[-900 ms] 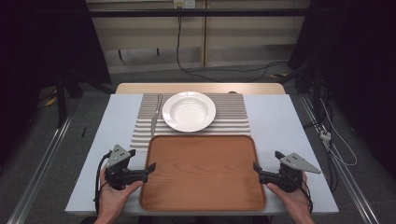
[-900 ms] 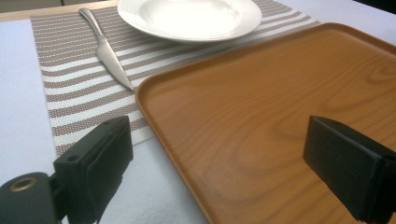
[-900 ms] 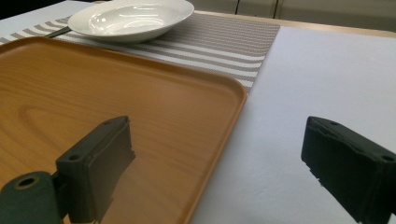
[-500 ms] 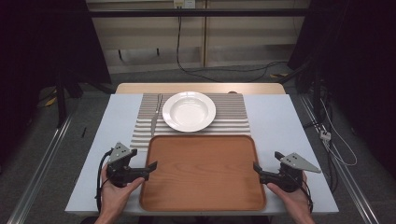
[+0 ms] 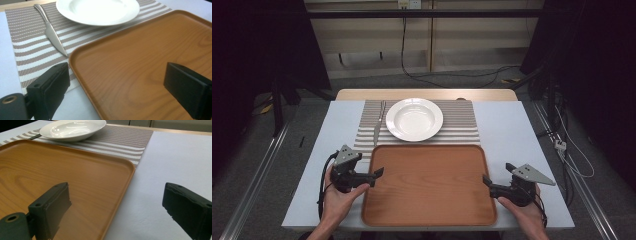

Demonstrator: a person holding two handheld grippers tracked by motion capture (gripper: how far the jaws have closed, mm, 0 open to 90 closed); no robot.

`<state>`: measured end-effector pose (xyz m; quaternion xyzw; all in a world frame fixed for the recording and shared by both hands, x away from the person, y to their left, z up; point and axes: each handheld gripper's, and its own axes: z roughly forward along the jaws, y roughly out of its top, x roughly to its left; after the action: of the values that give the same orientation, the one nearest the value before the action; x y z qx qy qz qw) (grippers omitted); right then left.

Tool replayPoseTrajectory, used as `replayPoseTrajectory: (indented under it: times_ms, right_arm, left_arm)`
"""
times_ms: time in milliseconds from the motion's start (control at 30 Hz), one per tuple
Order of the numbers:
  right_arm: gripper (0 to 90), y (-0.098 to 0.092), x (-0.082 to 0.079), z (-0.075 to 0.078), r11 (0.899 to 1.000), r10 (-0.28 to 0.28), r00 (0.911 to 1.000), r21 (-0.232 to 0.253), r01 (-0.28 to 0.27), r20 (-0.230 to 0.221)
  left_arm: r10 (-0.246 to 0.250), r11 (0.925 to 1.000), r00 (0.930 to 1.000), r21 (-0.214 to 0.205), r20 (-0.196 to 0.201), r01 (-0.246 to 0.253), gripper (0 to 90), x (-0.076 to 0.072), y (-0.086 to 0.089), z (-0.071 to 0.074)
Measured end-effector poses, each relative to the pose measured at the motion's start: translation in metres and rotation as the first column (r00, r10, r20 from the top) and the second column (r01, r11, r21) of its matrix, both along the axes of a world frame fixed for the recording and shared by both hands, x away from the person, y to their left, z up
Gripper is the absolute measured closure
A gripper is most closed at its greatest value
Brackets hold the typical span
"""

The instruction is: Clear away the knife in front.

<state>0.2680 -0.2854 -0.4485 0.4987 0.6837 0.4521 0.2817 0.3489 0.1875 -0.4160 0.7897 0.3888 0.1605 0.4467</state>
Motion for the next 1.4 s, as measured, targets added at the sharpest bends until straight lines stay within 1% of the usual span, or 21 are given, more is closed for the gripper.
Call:
replayPoseTrajectory:
  times_ms: [100, 167, 200, 233, 267, 300, 400, 533, 567, 600, 667, 733, 833, 867, 900, 1033, 1067, 1133, 1200, 1300, 1400]
  right_arm:
    - [7.3, 0.000, 0.000, 0.000, 1.000, 0.003, 1.0000, -0.006, -0.003, -0.002]
    - [7.3, 0.001, 0.001, 0.000, 1.000, 0.005, 1.0000, -0.006, -0.005, -0.003]
    - [7.3, 0.001, 0.001, 0.000, 1.000, 0.007, 1.0000, -0.009, -0.007, -0.002]
    - [7.3, 0.002, 0.001, 0.000, 1.000, 0.008, 1.0000, -0.009, -0.008, -0.003]
    - [7.3, 0.002, 0.001, 0.000, 1.000, 0.009, 1.0000, -0.009, -0.009, -0.004]
    - [7.3, 0.002, 0.001, 0.000, 1.000, 0.010, 0.9999, -0.007, -0.010, -0.004]
    - [7.3, 0.002, 0.000, 0.000, 1.000, 0.011, 0.9999, -0.007, -0.011, -0.004]
    - [7.3, 0.002, 0.000, 0.001, 1.000, 0.011, 0.9999, -0.005, -0.011, -0.004]
    - [7.3, 0.002, 0.000, 0.000, 1.000, 0.012, 0.9999, -0.005, -0.012, -0.004]
    - [7.3, 0.002, 0.000, 0.001, 1.000, 0.012, 0.9999, -0.004, -0.012, -0.004]
    - [7.3, 0.002, 0.001, 0.000, 1.000, 0.014, 0.9999, -0.004, -0.014, -0.004]
    - [7.3, 0.002, 0.001, 0.000, 1.000, 0.015, 0.9999, -0.004, -0.015, -0.005]
    - [7.3, 0.003, 0.001, 0.000, 1.000, 0.015, 0.9999, -0.006, -0.015, -0.006]
    - [7.3, 0.003, 0.001, 0.000, 1.000, 0.015, 0.9999, -0.005, -0.015, -0.006]
    - [7.3, 0.003, 0.001, 0.000, 1.000, 0.014, 0.9999, -0.006, -0.014, -0.006]
    - [7.3, 0.002, 0.001, 0.000, 1.000, 0.014, 0.9999, -0.004, -0.014, -0.008]
    - [7.3, 0.002, 0.001, 0.000, 1.000, 0.014, 0.9999, -0.004, -0.014, -0.008]
    - [7.3, 0.003, 0.001, 0.000, 1.000, 0.015, 0.9998, -0.003, -0.015, -0.011]
    - [7.3, 0.003, 0.002, 0.000, 1.000, 0.018, 0.9998, -0.007, -0.018, -0.010]
    - [7.3, 0.003, 0.001, 0.000, 1.000, 0.022, 0.9997, -0.003, -0.022, -0.011]
    - [7.3, 0.002, 0.001, 0.000, 1.000, 0.020, 0.9997, 0.001, -0.020, -0.013]
  left_arm:
    - [0.009, 1.0000, 1.0000, -0.002, -0.003, -0.009, 7.7, 0.003, 0.000, 0.001]
    - [0.023, 0.9996, 0.9997, 0.014, 0.000, -0.023, 8.4, 0.008, 0.001, 0.003]
    - [0.023, 0.9996, 0.9997, 0.014, 0.000, -0.023, 8.9, 0.008, 0.001, 0.003]
    - [0.043, 0.9991, 0.9991, 0.003, -0.002, -0.043, 11.0, 0.009, 0.000, 0.004]
    - [0.051, 0.9987, 0.9981, -0.001, -0.032, -0.052, 11.9, 0.013, 0.001, 0.006]
    - [0.060, 0.9982, 0.9974, 0.001, -0.040, -0.060, 11.0, 0.015, 0.001, 0.007]
    - [0.055, 0.9984, 0.9977, 0.011, -0.038, -0.055, 11.6, 0.019, 0.000, 0.008]
    - [0.056, 0.9984, 0.9972, 0.013, -0.050, -0.056, 11.2, 0.027, 0.000, 0.009]
    - [0.057, 0.9982, 0.9970, 0.021, -0.051, -0.056, 10.9, 0.028, 0.001, 0.009]
    - [0.058, 0.9982, 0.9971, 0.019, -0.049, -0.057, 10.9, 0.030, 0.001, 0.010]
    - [0.052, 0.9980, 0.9978, 0.038, -0.039, -0.051, 11.4, 0.036, 0.001, 0.012]
    - [0.050, 0.9983, 0.9981, 0.032, -0.036, -0.049, 11.4, 0.037, 0.001, 0.013]
    - [0.041, 0.9984, 0.9987, 0.041, -0.030, -0.040, 11.3, 0.044, -0.002, 0.015]
    - [0.034, 0.9986, 0.9991, 0.041, -0.026, -0.033, 10.8, 0.049, -0.004, 0.017]
    - [0.034, 0.9986, 0.9991, 0.041, -0.026, -0.033, 10.3, 0.049, -0.004, 0.017]
    - [0.030, 0.9994, 0.9991, 0.016, -0.030, -0.030, 10.0, 0.056, -0.008, 0.025]
    - [0.028, 0.9991, 0.9996, 0.032, -0.005, -0.028, 10.1, 0.058, -0.012, 0.031]
    - [0.027, 0.9989, 0.9996, 0.037, 0.002, -0.027, 10.4, 0.060, -0.013, 0.033]
    - [0.026, 0.9992, 0.9996, 0.031, 0.002, -0.026, 10.5, 0.065, -0.014, 0.037]
    - [0.031, 0.9988, 0.9994, 0.038, 0.013, -0.032, 11.5, 0.073, -0.016, 0.041]
    - [0.045, 0.9978, 0.9990, 0.049, 0.005, -0.045, 11.9, 0.084, -0.017, 0.042]
